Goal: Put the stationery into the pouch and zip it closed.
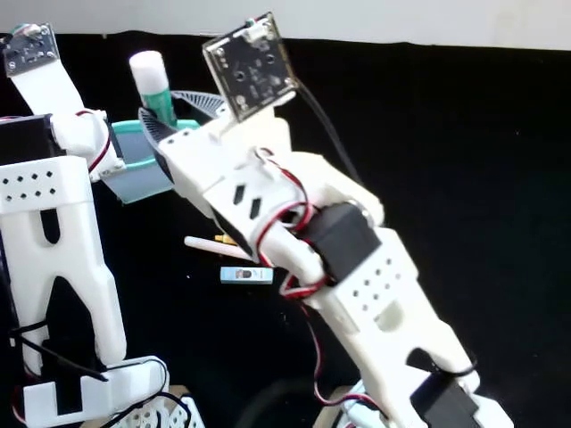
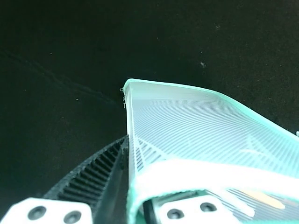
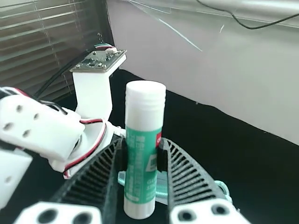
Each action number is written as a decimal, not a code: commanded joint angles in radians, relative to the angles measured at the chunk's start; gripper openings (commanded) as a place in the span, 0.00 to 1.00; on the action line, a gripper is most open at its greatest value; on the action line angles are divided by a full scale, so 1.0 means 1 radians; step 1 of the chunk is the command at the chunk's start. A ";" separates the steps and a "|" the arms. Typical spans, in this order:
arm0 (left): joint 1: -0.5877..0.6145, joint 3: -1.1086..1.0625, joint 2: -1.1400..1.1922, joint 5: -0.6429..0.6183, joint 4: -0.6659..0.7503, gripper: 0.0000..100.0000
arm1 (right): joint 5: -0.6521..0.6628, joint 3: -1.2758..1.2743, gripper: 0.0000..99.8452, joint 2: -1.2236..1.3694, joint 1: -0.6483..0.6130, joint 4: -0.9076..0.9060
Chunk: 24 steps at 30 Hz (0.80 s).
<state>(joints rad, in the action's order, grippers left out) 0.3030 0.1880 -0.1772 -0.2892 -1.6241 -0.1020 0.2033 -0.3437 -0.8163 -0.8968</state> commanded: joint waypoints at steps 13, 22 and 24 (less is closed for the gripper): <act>-0.015 0.038 0.002 -0.003 -0.002 0.01 | -0.074 -0.153 0.01 0.160 0.025 0.303; -0.015 0.038 0.007 -0.003 0.000 0.01 | -0.074 -0.153 0.01 0.214 0.053 0.453; -0.015 0.038 0.007 -0.003 0.000 0.01 | -0.074 -0.153 0.01 0.232 0.053 0.487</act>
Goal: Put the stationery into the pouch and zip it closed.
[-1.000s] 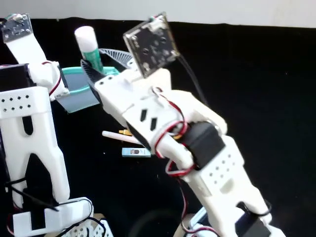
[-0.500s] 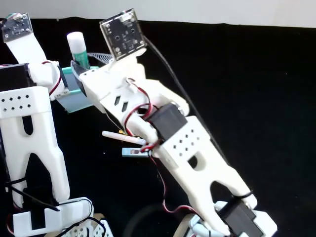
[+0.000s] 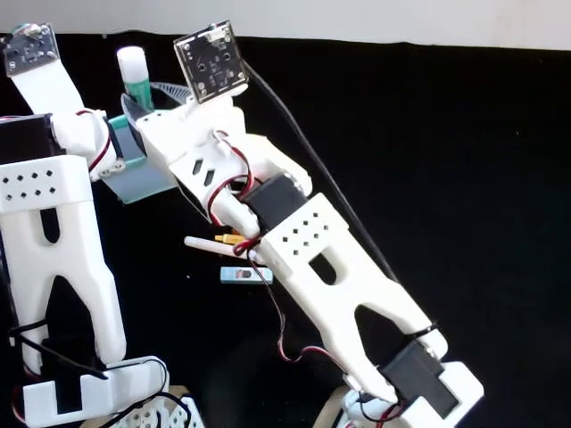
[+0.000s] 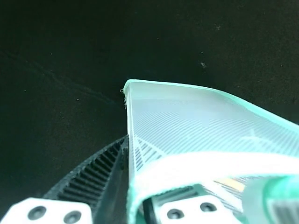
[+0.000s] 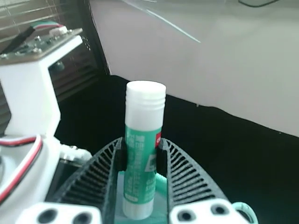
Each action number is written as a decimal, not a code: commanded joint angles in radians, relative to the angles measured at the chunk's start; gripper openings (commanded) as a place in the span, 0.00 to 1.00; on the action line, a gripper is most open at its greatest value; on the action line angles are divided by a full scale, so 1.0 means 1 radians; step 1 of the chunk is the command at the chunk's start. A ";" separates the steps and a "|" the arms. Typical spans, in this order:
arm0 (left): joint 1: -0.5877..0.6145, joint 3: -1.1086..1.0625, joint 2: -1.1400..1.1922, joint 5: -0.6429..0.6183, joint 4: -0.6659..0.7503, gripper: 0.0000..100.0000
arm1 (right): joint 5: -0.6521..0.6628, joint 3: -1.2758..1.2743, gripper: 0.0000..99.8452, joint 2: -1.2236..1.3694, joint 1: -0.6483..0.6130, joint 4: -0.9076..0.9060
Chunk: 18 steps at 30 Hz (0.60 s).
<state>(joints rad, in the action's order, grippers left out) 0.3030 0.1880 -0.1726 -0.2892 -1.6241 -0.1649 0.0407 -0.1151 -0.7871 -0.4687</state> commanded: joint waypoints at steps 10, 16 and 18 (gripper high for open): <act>-0.008 0.038 0.002 -0.003 0.021 0.01 | -0.008 -0.068 0.01 0.051 0.004 0.076; -0.008 0.038 0.002 -0.003 0.034 0.01 | -0.005 -0.197 0.01 -0.015 -0.012 0.077; -0.008 0.038 0.002 -0.003 0.034 0.01 | -0.005 -0.228 0.01 -0.042 -0.012 0.077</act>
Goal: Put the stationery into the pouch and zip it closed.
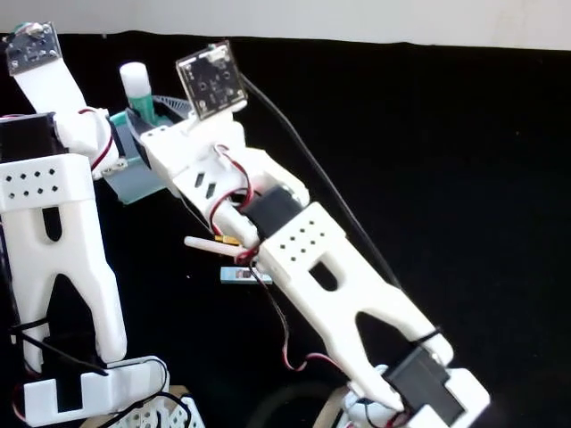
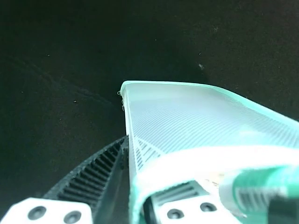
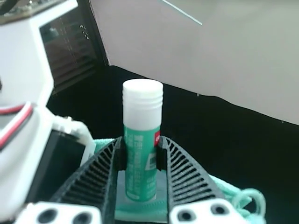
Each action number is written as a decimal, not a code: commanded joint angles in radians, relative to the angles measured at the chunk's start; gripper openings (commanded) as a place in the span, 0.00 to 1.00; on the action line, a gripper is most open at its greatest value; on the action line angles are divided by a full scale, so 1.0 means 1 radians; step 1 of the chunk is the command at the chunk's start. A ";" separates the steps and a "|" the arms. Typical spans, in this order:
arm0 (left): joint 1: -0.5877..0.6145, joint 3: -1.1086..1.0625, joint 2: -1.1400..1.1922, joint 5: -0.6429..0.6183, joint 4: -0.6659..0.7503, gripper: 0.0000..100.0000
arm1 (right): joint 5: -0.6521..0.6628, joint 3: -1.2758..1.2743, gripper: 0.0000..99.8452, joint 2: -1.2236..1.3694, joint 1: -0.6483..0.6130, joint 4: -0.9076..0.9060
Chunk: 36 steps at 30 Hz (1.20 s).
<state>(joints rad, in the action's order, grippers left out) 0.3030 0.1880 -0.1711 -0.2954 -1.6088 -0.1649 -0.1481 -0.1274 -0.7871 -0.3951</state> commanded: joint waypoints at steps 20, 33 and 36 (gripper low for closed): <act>-0.008 0.038 0.002 0.003 0.020 0.01 | -0.005 -0.119 0.13 -0.090 -0.047 0.004; -0.008 0.038 0.002 0.005 0.020 0.01 | -0.003 -0.093 0.13 -0.096 -0.042 -0.002; -0.008 0.038 0.002 0.005 0.020 0.01 | -0.003 -0.044 0.13 -0.101 -0.042 -0.047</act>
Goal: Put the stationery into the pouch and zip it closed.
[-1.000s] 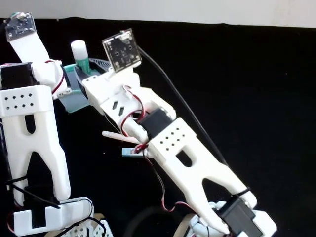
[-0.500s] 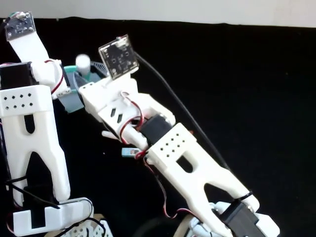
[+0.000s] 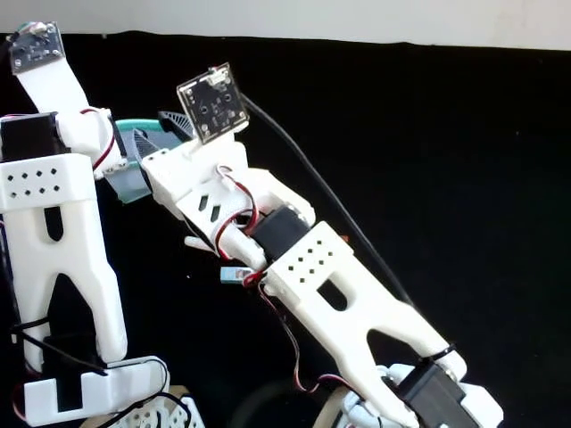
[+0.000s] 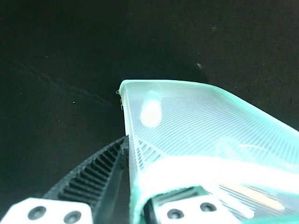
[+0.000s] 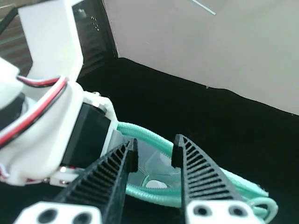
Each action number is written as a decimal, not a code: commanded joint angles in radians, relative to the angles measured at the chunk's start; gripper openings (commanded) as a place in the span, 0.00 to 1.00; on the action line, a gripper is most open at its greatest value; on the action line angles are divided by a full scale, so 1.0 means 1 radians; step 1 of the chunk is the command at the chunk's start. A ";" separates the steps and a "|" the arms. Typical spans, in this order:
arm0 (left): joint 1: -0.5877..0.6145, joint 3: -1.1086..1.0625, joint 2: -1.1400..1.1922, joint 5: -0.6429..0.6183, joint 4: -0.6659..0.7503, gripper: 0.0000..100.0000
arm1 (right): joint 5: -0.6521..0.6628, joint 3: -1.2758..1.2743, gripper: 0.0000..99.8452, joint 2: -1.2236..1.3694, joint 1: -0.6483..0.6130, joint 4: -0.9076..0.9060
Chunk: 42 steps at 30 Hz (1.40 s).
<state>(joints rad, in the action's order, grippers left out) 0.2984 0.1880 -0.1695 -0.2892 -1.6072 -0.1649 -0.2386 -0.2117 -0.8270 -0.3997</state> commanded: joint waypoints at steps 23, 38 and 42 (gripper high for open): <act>-0.004 0.036 0.001 -0.002 0.018 0.01 | 0.097 0.143 0.13 -0.248 0.054 -0.432; -0.004 0.036 0.001 -0.008 0.018 0.01 | 0.316 0.140 0.13 -0.254 -0.044 -0.710; -0.004 0.036 0.001 -0.006 0.018 0.01 | 0.362 0.096 0.13 -0.252 -0.079 -0.743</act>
<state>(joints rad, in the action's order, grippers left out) 0.3015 0.1880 -0.1695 -0.2892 -1.6072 0.1588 -0.1435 -0.4358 -0.8792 -1.1301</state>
